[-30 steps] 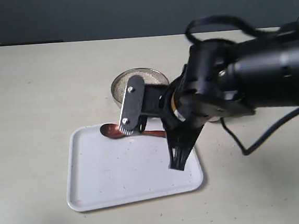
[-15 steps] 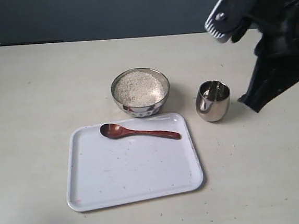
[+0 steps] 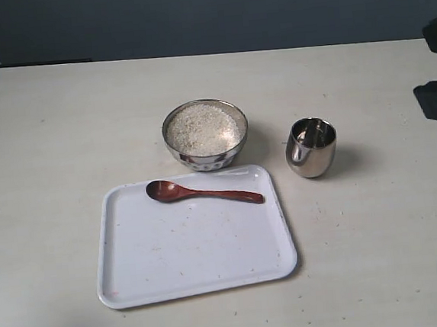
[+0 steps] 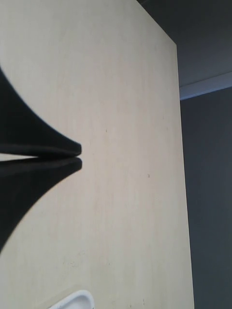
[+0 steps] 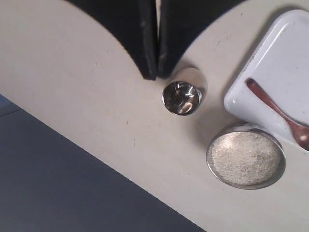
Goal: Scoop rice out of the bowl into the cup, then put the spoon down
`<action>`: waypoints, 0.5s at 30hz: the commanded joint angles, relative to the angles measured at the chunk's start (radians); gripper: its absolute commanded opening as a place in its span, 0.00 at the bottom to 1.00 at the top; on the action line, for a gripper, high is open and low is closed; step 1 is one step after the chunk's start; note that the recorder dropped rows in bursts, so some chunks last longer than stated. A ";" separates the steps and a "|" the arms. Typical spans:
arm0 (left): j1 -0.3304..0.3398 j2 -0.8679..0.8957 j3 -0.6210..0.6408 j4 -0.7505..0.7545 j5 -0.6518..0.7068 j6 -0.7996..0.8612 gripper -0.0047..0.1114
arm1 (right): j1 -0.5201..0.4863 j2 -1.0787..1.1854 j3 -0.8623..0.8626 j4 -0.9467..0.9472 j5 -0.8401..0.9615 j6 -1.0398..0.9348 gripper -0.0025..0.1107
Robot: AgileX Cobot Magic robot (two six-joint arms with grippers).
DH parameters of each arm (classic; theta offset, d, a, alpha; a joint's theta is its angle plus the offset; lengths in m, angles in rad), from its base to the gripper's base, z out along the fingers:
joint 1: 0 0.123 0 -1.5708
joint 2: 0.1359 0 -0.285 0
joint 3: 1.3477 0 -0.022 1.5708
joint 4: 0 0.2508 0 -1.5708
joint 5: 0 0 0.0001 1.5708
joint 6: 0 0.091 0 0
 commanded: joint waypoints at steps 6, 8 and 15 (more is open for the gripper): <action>-0.002 0.001 -0.008 0.002 -0.008 -0.005 0.04 | -0.009 -0.045 0.009 -0.063 -0.005 0.129 0.02; -0.002 0.001 -0.008 0.002 -0.008 -0.005 0.04 | -0.052 -0.081 0.029 -0.044 -0.050 0.201 0.02; -0.002 0.001 -0.008 0.002 -0.010 -0.005 0.04 | -0.419 -0.258 0.232 0.038 -0.553 0.259 0.02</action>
